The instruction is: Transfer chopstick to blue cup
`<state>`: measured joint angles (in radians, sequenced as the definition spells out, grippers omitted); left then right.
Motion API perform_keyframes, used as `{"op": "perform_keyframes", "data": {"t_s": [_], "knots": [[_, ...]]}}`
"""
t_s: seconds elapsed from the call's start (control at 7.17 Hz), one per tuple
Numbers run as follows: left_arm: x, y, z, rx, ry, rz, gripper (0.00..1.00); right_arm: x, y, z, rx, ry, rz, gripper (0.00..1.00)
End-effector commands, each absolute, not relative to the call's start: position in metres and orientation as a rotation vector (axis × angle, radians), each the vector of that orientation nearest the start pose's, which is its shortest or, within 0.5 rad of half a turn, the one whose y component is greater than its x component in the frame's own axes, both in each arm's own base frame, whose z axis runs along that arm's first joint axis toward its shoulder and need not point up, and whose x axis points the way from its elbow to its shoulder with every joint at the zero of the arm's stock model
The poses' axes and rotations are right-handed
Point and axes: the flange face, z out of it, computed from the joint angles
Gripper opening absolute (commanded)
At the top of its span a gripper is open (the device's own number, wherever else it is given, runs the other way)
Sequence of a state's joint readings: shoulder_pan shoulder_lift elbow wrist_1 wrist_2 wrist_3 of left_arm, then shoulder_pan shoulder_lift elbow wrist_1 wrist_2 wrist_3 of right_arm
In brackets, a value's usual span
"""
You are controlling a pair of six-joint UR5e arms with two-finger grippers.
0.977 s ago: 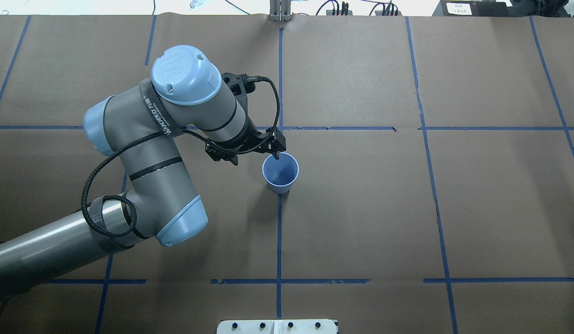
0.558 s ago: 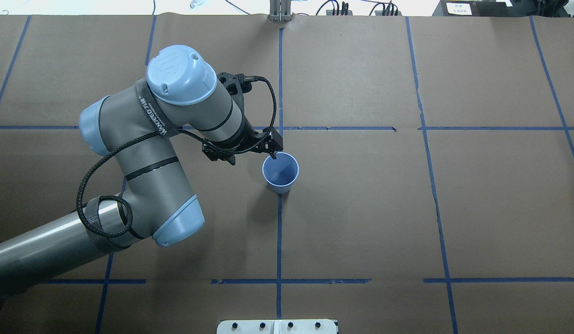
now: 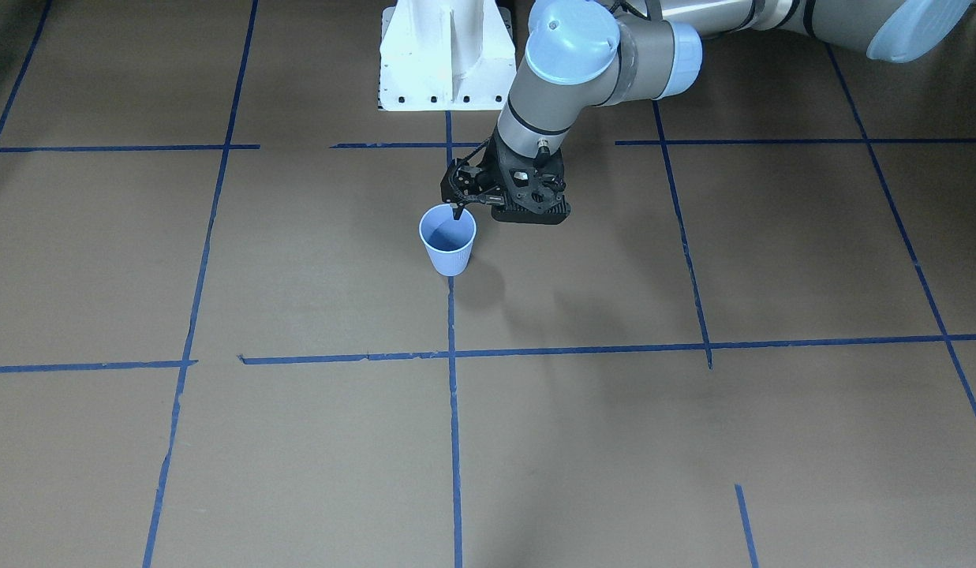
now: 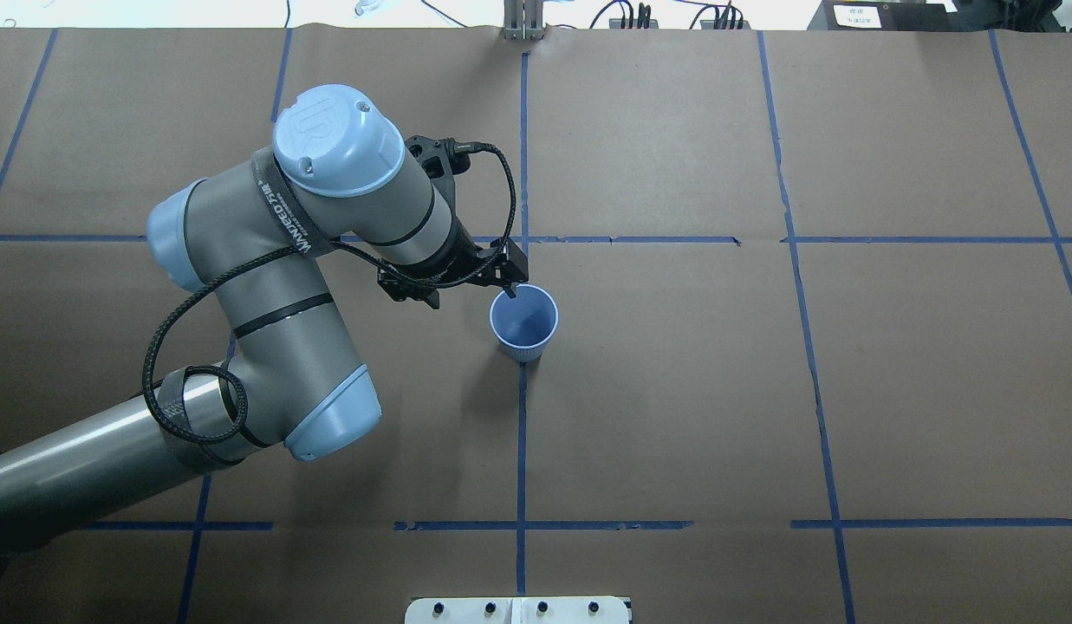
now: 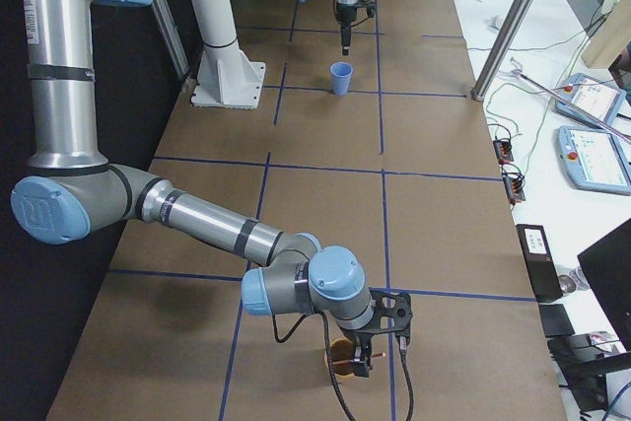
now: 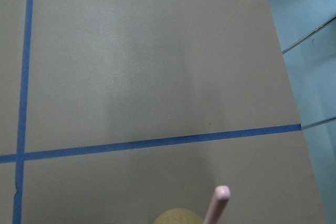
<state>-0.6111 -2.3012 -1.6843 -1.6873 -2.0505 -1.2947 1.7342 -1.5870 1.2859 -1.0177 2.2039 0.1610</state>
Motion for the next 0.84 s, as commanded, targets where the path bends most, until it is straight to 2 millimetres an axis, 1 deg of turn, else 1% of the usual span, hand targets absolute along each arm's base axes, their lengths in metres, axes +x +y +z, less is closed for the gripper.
{"op": "perform_keyframes", "data": {"t_s": [0.0,0.28,0.42,0.7], "knots": [[0.502,-0.458,0.156,0.004,1.038,-0.073,1.0,0.152,-0.461,0.771,0.221,-0.635,0.278,0.92],[0.503,-0.457,0.158,0.001,1.035,-0.074,1.0,0.152,-0.464,0.768,0.226,-0.635,0.279,0.78],[0.503,-0.457,0.159,0.002,1.032,-0.075,1.0,0.152,-0.464,0.77,0.227,-0.633,0.28,0.76],[0.503,-0.457,0.159,0.002,1.033,-0.076,1.0,0.151,-0.46,0.785,0.252,-0.629,0.271,0.76]]}}
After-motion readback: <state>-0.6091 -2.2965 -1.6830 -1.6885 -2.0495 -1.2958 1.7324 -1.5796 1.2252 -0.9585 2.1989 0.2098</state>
